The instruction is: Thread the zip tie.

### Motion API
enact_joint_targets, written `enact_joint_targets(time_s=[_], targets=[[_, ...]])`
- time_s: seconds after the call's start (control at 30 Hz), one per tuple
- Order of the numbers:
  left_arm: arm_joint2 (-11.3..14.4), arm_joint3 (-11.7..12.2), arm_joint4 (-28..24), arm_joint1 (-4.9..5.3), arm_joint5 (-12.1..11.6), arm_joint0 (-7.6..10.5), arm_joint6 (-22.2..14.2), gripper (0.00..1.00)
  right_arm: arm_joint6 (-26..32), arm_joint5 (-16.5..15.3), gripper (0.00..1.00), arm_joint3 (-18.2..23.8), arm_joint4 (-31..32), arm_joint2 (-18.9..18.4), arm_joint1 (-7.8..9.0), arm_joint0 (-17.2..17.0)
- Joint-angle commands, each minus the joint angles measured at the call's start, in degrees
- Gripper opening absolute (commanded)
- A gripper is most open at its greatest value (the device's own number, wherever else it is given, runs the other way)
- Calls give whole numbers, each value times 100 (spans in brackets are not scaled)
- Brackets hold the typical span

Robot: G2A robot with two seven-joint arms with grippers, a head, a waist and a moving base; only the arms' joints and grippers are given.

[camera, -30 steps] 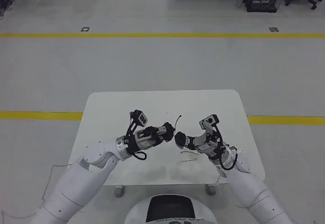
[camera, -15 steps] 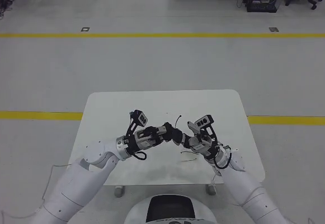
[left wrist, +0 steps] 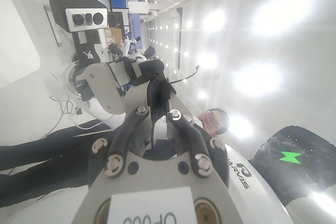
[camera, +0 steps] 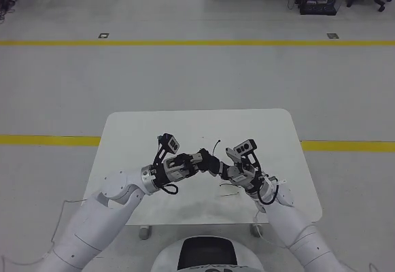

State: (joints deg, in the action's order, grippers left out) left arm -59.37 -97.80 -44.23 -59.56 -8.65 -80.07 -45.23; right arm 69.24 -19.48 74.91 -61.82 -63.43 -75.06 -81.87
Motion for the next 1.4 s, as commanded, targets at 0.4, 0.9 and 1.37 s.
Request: enact_joint_targets(time_s=[0.4,0.9,1.37], targets=[[0,0,0,0,0,0,0,0,216,0,42,-319,18,-71,-209,100],[0,0,0,0,0,0,0,0,477,0,31,-509,135,-222,-391,140],[0,0,0,0,0,0,0,0,621,0,5,-578,216,-290,-448,130]])
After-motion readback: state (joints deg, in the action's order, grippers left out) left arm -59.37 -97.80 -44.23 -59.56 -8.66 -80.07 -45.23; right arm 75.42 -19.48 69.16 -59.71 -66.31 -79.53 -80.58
